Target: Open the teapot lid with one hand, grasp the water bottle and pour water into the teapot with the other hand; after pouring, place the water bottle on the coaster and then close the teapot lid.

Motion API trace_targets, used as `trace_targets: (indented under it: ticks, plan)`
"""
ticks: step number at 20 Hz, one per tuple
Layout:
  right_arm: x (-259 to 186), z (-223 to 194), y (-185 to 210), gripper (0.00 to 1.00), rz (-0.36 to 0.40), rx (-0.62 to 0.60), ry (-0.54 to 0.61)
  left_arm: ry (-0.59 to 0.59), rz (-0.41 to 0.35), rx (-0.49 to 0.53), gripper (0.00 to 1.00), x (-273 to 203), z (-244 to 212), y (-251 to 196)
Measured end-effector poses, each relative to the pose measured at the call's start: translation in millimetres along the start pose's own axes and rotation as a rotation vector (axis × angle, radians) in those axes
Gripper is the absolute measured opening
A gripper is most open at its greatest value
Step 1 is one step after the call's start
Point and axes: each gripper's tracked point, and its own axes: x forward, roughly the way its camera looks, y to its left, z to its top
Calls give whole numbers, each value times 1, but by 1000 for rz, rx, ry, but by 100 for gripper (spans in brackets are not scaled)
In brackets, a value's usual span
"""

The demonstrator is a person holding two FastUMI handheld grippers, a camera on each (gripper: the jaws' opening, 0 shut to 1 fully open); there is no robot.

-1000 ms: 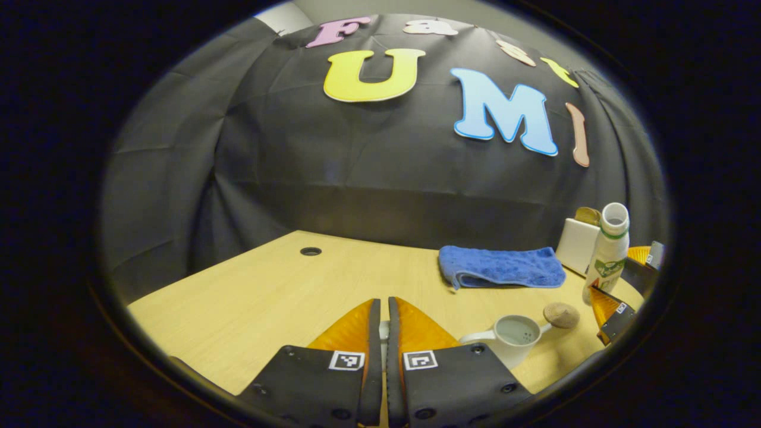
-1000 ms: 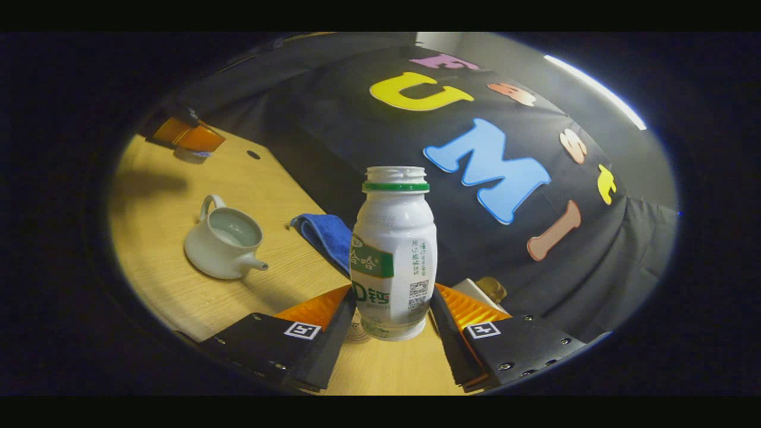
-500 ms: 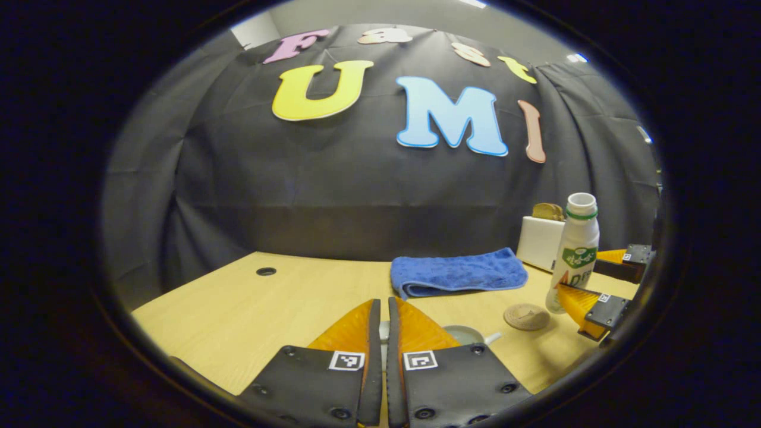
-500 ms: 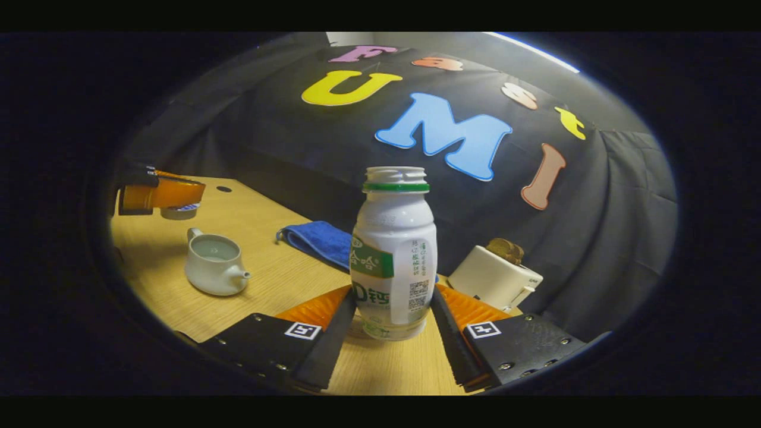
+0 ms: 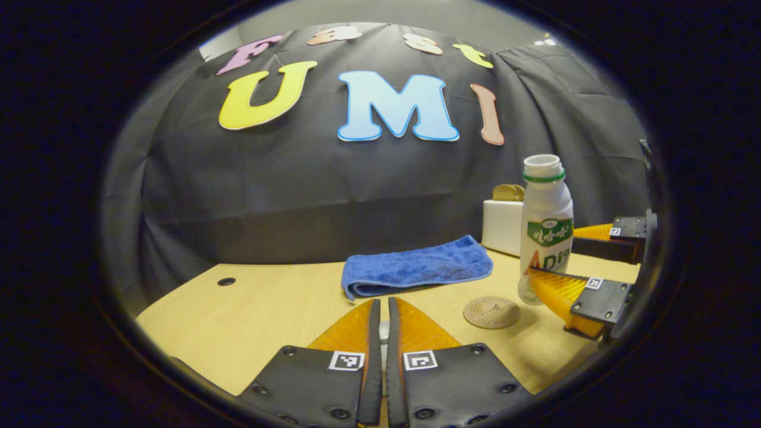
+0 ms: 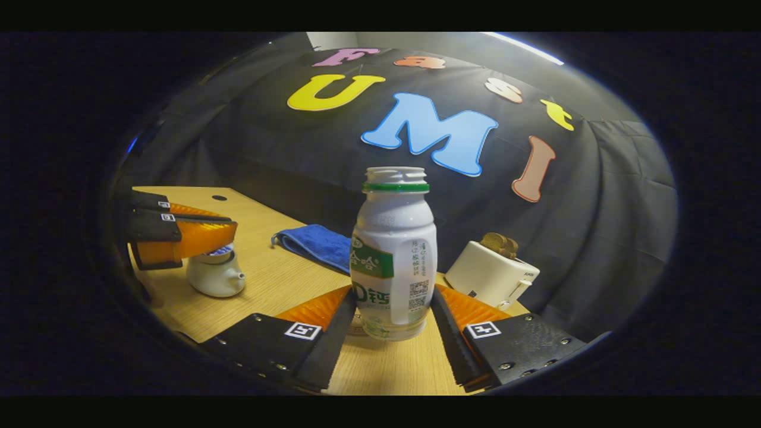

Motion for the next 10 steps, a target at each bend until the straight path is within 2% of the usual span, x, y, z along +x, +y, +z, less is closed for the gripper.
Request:
trace_targets:
  ticks: [1,3,4,10]
  plan:
    - [-2,1,0,74,1,-2,-2,-4,4,6,14,0,1,0]
    - [-2,2,-1,74,1,-2,-2,-9,6,1,14,1,1,1]
    - [-2,0,-2,74,2,0,0,-12,12,1,10,1,1,3]
    - [-4,2,0,74,9,8,2,-11,31,8,14,6,-1,9]
